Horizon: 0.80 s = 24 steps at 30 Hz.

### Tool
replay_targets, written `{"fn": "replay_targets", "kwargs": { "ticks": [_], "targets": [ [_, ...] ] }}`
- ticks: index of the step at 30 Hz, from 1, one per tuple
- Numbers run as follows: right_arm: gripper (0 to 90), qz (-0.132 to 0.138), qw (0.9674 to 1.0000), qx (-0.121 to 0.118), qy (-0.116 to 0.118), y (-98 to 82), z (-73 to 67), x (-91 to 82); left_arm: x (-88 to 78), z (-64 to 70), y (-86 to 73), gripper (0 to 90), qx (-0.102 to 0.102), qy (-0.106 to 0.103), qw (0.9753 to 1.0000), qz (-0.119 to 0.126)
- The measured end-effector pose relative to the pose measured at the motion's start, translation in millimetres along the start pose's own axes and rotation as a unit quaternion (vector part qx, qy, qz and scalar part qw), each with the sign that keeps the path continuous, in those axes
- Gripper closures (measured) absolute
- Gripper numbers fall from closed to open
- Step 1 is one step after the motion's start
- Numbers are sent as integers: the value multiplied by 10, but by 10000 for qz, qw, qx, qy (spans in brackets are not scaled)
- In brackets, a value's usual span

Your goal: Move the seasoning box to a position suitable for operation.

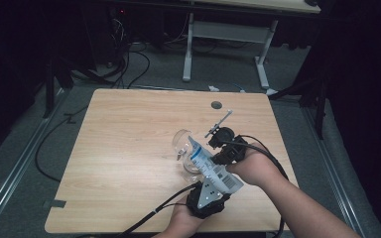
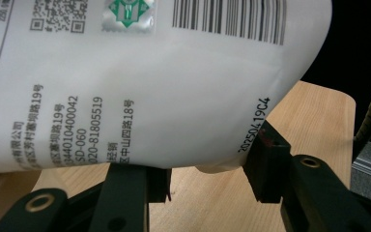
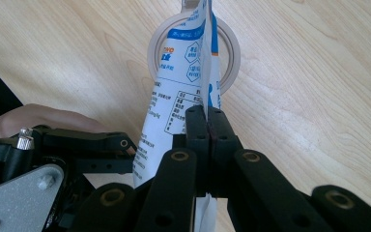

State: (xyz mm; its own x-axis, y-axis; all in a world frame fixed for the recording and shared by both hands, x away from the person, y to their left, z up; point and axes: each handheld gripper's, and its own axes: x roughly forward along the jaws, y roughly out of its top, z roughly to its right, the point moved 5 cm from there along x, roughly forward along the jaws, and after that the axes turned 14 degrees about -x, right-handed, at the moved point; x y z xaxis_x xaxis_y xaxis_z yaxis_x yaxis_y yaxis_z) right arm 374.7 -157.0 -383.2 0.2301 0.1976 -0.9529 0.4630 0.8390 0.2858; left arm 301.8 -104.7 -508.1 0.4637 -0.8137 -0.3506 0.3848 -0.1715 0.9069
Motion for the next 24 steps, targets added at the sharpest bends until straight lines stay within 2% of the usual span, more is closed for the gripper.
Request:
{"fn": "replay_targets", "kwargs": {
  "ticks": [24],
  "targets": [
    [900, 27, 10000, 26, -71, 12, 12, -19, -3, 16, 45, 586, -4, -33, 10000, 48]
  ]
}}
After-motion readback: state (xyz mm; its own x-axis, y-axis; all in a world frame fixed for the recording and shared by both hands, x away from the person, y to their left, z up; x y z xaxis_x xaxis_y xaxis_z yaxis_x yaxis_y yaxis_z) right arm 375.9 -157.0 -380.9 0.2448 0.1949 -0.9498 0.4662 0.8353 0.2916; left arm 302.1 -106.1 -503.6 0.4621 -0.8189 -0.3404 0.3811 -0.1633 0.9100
